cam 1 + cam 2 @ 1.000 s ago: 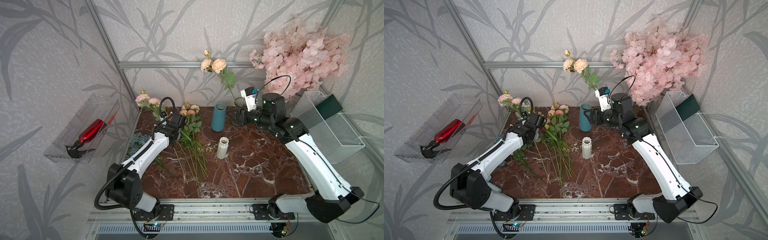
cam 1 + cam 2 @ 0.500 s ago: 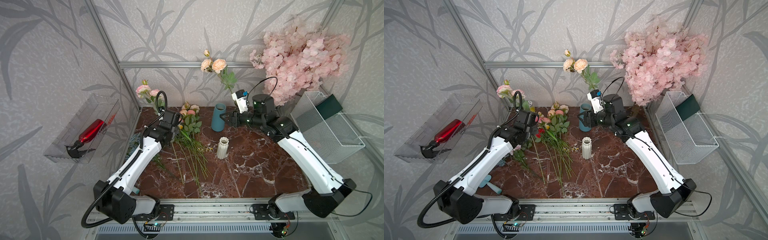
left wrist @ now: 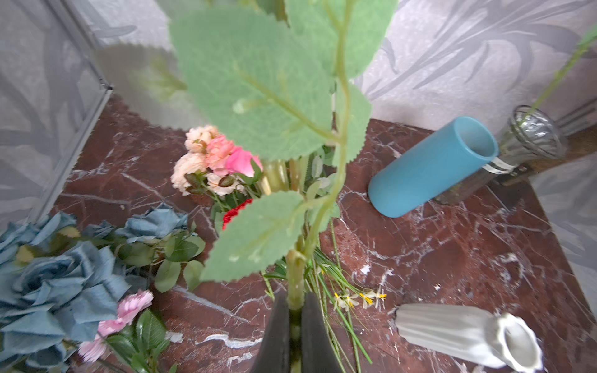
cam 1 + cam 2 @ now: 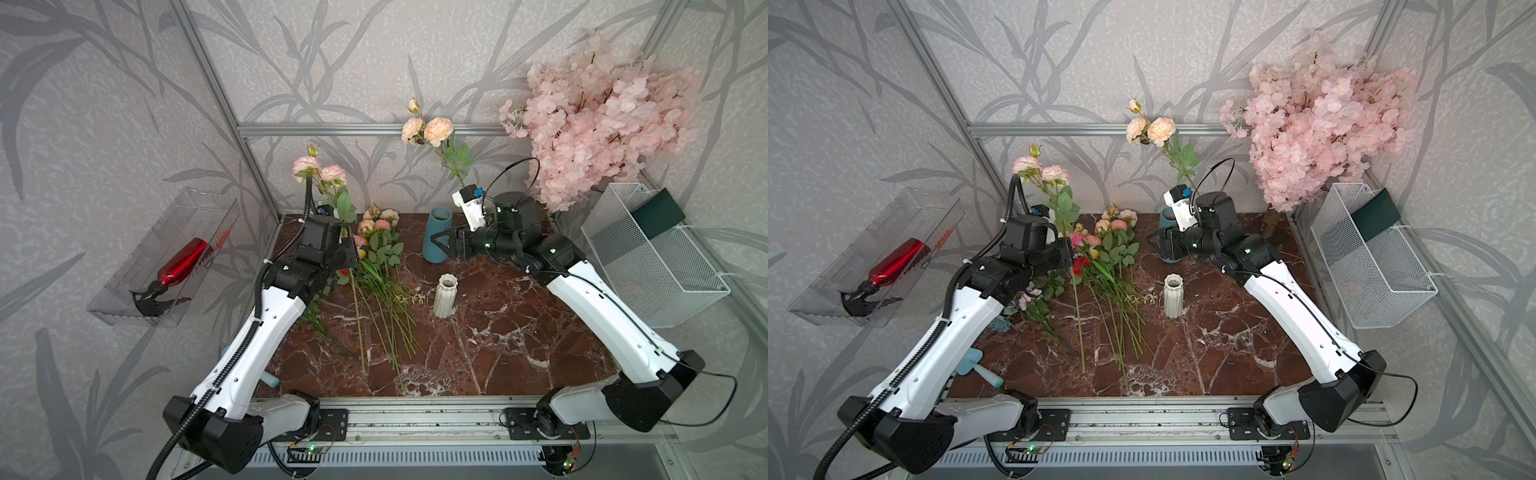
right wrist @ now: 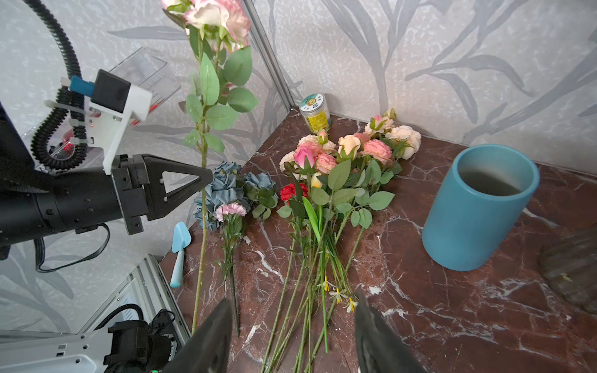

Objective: Place the pink flowers into the vase
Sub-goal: Pick up the flower at the center of the board.

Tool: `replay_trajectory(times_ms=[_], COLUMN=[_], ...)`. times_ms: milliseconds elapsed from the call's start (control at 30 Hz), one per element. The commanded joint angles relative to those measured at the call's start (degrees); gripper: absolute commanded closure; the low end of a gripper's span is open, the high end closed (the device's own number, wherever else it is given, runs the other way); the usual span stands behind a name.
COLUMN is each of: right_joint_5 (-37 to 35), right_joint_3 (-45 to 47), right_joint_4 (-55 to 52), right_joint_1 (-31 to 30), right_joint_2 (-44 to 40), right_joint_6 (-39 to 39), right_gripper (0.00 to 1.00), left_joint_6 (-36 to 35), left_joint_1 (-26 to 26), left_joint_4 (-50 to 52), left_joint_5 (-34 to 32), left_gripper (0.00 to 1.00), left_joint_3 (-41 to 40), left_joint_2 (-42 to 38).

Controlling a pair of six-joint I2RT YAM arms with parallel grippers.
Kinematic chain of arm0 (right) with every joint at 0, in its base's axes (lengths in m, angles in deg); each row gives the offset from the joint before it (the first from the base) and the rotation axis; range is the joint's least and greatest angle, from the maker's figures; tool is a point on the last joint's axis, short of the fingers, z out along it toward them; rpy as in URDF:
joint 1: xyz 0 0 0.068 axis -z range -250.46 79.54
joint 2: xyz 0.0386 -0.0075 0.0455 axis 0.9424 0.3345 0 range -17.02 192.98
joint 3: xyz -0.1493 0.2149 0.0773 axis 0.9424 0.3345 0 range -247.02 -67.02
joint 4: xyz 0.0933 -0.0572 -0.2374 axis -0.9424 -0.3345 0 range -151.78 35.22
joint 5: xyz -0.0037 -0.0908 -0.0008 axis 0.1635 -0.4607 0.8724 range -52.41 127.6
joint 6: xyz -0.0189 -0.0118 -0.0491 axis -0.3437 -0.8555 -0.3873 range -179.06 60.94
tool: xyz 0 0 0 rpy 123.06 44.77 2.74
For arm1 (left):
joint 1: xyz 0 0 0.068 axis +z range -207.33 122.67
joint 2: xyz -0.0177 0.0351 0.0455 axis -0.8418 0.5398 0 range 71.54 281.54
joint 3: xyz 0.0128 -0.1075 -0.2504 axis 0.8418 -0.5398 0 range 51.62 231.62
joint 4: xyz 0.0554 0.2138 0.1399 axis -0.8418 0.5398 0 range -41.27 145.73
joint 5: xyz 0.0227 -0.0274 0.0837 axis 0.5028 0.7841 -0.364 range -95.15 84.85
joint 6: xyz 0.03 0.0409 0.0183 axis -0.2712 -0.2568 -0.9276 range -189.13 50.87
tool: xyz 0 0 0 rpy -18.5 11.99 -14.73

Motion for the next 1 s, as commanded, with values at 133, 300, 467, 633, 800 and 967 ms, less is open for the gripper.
replay_trajectory(times_ms=[133,300,467,633,800,967], right_joint_5=[4.8,7.5,9.2,11.9,16.0,19.1], right_joint_3=[-1.5,-3.0,-3.6,-2.5,-0.7,2.0], right_joint_4=[1.2,0.7,0.9,1.1,1.0,3.4], right_joint_1=[-0.8,-1.4,-1.7,-2.1,-2.7,-3.6], right_joint_2=[1.9,2.9,4.0,3.5,4.0,3.5], right_joint_6=[-0.3,-0.5,-0.3,-1.5,-2.4,-1.2], right_gripper=[0.41,0.41,0.41,0.41,0.41,0.42], left_joint_6=[-4.2,-2.8,0.2,0.0,1.4,4.2], left_joint_1=[4.5,6.8,8.3,8.8,9.7,10.0], left_joint_4=[-6.0,-10.5,-14.8,-16.9,-19.5,-22.5], left_joint_5=[21.6,32.8,40.0,41.3,44.6,49.8], left_gripper=[1.00,1.00,1.00,1.00,1.00,1.00], left_joint_3=[-1.3,-3.1,-5.3,-7.1,-9.4,-9.2], left_joint_2=[-4.3,-5.8,-5.7,-8.0,-9.4,-9.4])
